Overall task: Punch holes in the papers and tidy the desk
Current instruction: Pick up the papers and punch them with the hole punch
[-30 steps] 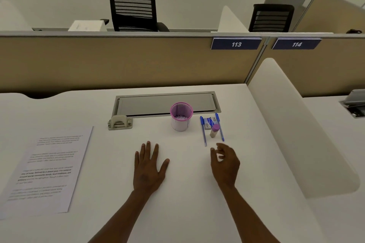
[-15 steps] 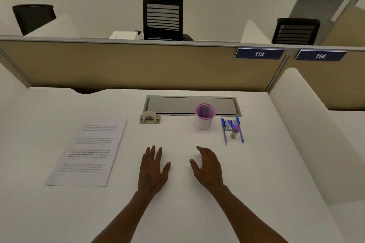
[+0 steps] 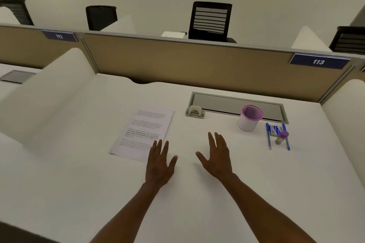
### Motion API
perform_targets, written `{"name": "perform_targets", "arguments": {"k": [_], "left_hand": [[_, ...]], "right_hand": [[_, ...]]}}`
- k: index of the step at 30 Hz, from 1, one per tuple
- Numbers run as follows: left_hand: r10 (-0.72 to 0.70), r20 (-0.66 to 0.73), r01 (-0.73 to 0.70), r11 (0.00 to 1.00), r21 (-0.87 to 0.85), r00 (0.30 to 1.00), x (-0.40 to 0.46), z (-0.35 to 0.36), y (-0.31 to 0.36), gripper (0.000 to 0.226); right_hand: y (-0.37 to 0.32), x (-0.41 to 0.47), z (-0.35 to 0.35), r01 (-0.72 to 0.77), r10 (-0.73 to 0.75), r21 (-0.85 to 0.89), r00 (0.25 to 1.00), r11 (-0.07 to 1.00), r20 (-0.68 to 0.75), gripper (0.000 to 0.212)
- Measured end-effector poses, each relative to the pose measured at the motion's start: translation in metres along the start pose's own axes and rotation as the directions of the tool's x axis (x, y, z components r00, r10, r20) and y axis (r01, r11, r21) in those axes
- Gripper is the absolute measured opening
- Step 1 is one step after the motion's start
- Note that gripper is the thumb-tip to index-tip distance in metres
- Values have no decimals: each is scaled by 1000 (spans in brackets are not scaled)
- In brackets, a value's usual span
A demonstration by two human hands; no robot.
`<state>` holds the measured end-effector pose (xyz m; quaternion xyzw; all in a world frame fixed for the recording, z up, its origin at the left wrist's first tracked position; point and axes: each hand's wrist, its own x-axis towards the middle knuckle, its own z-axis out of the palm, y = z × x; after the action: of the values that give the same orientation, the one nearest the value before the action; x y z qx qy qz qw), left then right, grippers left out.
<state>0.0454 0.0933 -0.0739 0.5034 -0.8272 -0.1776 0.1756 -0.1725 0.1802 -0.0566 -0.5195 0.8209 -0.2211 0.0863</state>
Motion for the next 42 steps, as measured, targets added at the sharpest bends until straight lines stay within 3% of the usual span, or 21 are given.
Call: {"name": "perform_targets", "arguments": {"k": [9,17,22,27,36,42], "left_hand": [[-135,-55,132,990,-41,989,5,-49,-70,71],[-466,-72,458,883,-101,882,45,-87,-117,55],[-481,-7,480,876,-49,877,64,-93,-140,58],[-482,66,480,876,42,874,78,-93,-155,60],[-539,148,559,806,-197,829,106,-97,-166,70],[-503,165,529,796,-294,849,116,-103,-163,43]], "right_hand": [[-91,7,41,114,-116,28,988,993,101,90],[-147,15,87,320,-288,-44,898,946,333,67],[-170,29,106,362,-304,-105,882,926,359,60],[-173,34,117,313,-247,-119,890,942,384,56],[-171,34,119,271,-231,-72,909,960,346,56],[-172,33,118,268,-237,-54,915,962,326,55]]}}
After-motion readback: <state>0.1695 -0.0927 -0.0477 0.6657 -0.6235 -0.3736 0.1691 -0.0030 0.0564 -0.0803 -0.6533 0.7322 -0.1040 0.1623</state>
